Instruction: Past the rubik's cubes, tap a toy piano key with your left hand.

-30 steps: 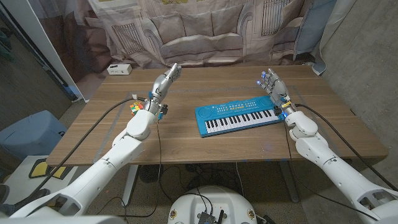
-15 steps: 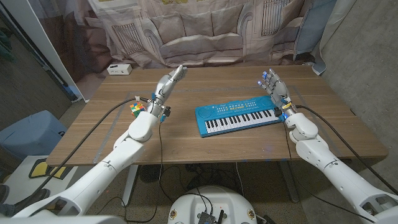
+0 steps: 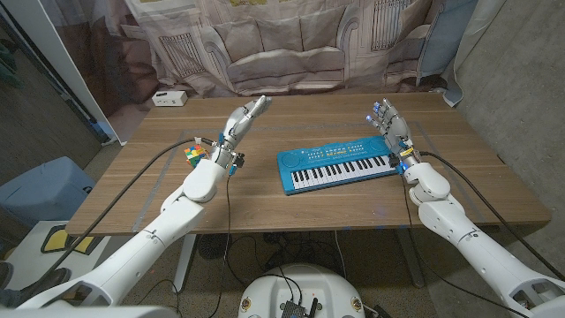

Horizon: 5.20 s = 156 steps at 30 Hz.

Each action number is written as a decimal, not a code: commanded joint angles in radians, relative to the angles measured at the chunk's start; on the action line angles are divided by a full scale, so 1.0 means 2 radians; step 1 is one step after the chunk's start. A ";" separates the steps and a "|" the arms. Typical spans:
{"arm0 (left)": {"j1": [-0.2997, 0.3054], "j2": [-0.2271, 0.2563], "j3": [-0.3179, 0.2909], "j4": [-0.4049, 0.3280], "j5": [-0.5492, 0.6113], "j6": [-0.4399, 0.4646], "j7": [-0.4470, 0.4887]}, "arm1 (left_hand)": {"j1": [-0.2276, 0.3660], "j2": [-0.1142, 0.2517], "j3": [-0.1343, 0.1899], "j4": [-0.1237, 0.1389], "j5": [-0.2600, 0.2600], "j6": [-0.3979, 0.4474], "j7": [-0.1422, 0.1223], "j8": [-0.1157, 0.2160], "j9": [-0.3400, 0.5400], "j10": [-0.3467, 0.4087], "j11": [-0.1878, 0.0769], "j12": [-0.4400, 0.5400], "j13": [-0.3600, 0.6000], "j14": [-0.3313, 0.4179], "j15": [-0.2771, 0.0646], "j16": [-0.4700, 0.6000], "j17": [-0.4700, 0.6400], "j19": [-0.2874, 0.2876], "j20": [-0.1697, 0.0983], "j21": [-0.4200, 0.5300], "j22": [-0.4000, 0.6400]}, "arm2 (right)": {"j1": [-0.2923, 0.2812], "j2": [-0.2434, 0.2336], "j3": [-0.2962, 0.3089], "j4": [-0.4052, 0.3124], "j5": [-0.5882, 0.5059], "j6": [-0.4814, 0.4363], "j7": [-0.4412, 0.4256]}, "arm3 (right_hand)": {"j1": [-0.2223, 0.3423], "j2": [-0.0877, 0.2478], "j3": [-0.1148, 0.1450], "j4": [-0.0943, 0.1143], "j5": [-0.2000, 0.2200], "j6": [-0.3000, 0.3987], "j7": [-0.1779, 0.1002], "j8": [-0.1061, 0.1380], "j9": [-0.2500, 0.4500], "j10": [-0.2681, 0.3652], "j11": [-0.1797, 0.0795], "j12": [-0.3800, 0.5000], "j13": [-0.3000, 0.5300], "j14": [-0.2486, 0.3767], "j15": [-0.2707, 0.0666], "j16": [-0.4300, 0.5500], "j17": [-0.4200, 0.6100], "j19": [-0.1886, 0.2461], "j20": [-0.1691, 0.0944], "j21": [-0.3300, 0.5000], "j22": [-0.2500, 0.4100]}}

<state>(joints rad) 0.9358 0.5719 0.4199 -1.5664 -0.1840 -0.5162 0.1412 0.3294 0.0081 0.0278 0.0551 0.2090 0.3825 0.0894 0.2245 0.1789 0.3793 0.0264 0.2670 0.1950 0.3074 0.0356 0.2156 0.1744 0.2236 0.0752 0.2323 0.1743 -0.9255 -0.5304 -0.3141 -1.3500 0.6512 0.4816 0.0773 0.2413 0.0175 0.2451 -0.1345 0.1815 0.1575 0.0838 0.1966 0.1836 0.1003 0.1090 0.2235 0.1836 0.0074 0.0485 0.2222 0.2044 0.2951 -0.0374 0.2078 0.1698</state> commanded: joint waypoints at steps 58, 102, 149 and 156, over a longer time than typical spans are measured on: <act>0.009 0.033 0.004 -0.058 0.196 -0.051 0.020 | 0.013 -0.001 -0.005 -0.009 0.000 0.053 0.008 0.001 0.001 0.047 0.007 0.003 0.002 0.045 0.002 -0.001 0.002 0.055 0.000 0.000 0.001 | -0.071 -0.013 0.025 -0.080 -0.024 0.005 -0.072 | 0.001 -0.002 -0.008 0.001 0.000 0.014 0.003 0.002 0.001 0.015 0.002 -0.006 0.002 0.011 0.003 0.000 0.002 0.005 0.001 -0.003 0.002; 0.005 0.109 0.006 -0.218 0.385 0.099 -0.007 | 0.014 0.011 -0.007 -0.008 0.002 0.067 -0.005 -0.011 0.003 0.030 0.012 -0.017 0.005 0.038 0.010 -0.015 0.004 0.052 0.018 -0.016 0.002 | -0.088 -0.011 0.036 -0.091 -0.030 0.022 -0.082 | 0.003 0.000 -0.009 0.001 0.001 0.025 -0.003 0.004 0.001 0.029 -0.004 -0.005 0.002 0.024 -0.001 0.001 0.003 0.010 0.000 -0.003 0.002; -0.100 0.114 0.090 -0.289 0.471 0.221 -0.223 | -0.038 0.021 -0.045 0.020 0.006 0.208 0.037 -0.008 0.004 -0.111 0.011 -0.038 0.004 -0.175 0.033 -0.023 0.004 -0.146 0.037 -0.030 0.004 | -0.093 -0.010 0.044 -0.084 -0.018 0.029 -0.075 | 0.004 0.002 -0.011 0.001 0.001 0.029 -0.009 0.002 0.001 0.034 -0.005 -0.008 0.002 0.024 -0.002 -0.001 0.003 0.010 0.001 -0.005 0.002; -0.124 0.110 0.104 -0.287 0.465 0.225 -0.270 | -0.043 0.021 -0.050 0.023 0.007 0.193 0.038 -0.015 0.004 -0.130 0.011 -0.039 0.004 -0.192 0.031 -0.022 0.005 -0.162 0.037 -0.028 0.004 | -0.094 -0.011 0.044 -0.085 -0.019 0.029 -0.075 | 0.005 0.003 -0.011 0.001 0.001 0.030 -0.009 0.002 0.001 0.035 -0.005 -0.008 0.002 0.023 -0.001 -0.002 0.003 0.009 0.001 -0.005 0.002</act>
<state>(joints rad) 0.7517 0.8023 0.5861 -2.1296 0.7385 -0.1185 -0.2070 0.2509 0.0513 -0.0610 0.0968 0.2167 0.7791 0.1634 0.1993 0.1841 0.1315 0.0451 0.1955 0.1997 -0.0626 0.0976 0.1691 0.1794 -0.0865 0.1448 0.1769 0.1795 -1.1075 -0.5519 -0.2304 -1.5169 0.6097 0.5396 -0.0721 0.2413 0.0175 0.2250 -0.1294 0.1815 0.2108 0.0658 0.1966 0.1836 0.1626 0.1000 0.2090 0.1834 0.0518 0.0463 0.2222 0.2069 0.3092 -0.0410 0.1998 0.1697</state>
